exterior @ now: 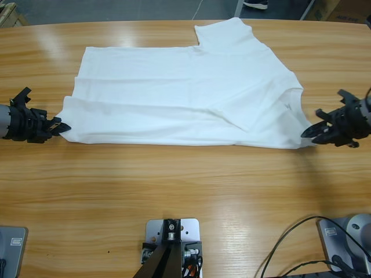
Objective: Fold clothes
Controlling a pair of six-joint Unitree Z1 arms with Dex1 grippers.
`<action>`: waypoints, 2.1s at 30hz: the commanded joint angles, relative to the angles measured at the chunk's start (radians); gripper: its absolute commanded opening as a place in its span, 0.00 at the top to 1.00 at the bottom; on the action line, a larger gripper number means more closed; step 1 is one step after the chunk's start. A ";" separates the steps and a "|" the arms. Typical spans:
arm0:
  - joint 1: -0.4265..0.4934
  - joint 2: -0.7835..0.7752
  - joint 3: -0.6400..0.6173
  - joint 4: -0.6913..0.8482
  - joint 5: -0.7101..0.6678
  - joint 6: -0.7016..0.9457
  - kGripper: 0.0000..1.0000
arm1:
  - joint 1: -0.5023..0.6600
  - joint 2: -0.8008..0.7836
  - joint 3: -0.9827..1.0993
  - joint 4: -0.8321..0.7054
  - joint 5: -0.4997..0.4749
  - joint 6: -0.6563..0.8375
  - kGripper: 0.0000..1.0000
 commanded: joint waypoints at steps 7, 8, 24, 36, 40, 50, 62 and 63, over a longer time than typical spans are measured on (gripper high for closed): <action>0.006 0.043 -0.002 -0.008 -0.016 0.013 1.00 | -0.106 0.020 0.101 -0.183 0.055 0.029 0.00; 0.006 0.044 -0.002 -0.008 -0.015 0.013 1.00 | -0.106 0.035 0.114 -0.215 0.065 0.027 0.00; 0.006 0.043 0.001 -0.006 -0.016 0.013 1.00 | -0.106 -0.012 0.151 -0.223 -0.004 0.028 0.01; 0.006 0.043 0.000 -0.006 -0.016 0.014 1.00 | -0.106 0.050 0.142 -0.227 0.015 0.032 0.01; 0.006 0.046 -0.001 -0.006 -0.016 0.014 1.00 | -0.106 0.098 0.151 -0.292 0.054 0.028 0.01; 0.006 0.043 0.002 -0.005 -0.015 0.014 1.00 | -0.106 0.120 0.159 -0.314 0.062 0.035 0.04; 0.006 0.040 0.010 -0.005 -0.016 0.014 1.00 | -0.106 0.158 0.184 -0.312 0.078 0.033 0.95; 0.006 0.040 0.010 -0.006 -0.016 0.014 1.00 | -0.106 0.158 0.185 -0.312 0.078 0.033 1.00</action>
